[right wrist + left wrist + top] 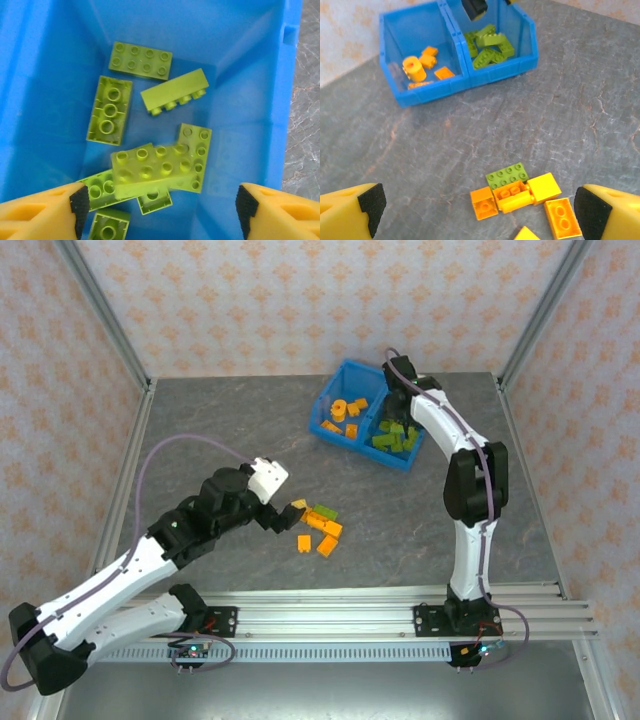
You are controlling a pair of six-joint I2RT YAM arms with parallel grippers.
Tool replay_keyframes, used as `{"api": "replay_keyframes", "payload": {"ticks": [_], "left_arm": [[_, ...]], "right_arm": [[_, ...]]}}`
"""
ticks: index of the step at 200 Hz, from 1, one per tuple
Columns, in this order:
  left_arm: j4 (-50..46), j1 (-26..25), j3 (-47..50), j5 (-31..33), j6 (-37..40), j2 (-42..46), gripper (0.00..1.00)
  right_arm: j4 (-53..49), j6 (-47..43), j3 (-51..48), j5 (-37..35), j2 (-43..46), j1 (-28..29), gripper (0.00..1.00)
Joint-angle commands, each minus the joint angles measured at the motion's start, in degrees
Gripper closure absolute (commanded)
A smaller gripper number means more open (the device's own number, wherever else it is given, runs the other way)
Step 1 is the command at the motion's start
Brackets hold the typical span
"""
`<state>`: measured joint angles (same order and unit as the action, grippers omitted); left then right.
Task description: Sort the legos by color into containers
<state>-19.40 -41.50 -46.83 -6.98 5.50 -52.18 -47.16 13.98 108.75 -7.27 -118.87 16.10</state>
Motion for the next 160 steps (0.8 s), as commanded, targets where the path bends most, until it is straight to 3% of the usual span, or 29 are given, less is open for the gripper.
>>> {"api": "replay_keyframes", "payload": {"ticks": [1,32,67,112,138,160], "left_arm": [[-2.6,0.6,-1.2,-3.3,-8.4,-2.9,0.00],[-3.3,0.9,-3.2,-2.0,-18.6,-9.1,0.08],[-10.7,0.8,-3.3,1.7,-38.8,-16.8,0.11],[-16.0,-2.9,-3.3,4.1,-54.4,-27.9,0.18],[-16.3,-5.9,-6.7,2.7,-55.0,-36.0,0.23],[-14.8,-7.4,-7.8,1.4,-56.5,-39.9,0.32]], "right_arm": [[-2.6,0.4,2.3,0.9,4.9,0.2,0.20],[-2.7,2.1,-3.7,8.5,15.3,0.7,0.20],[1.4,5.6,-21.7,30.9,32.9,5.1,0.20],[2.8,14.6,-39.8,50.8,46.3,12.4,0.03],[-4.7,11.6,-41.5,48.5,46.8,15.9,0.01],[-4.4,12.4,-43.2,47.6,47.5,16.0,0.01]]}}
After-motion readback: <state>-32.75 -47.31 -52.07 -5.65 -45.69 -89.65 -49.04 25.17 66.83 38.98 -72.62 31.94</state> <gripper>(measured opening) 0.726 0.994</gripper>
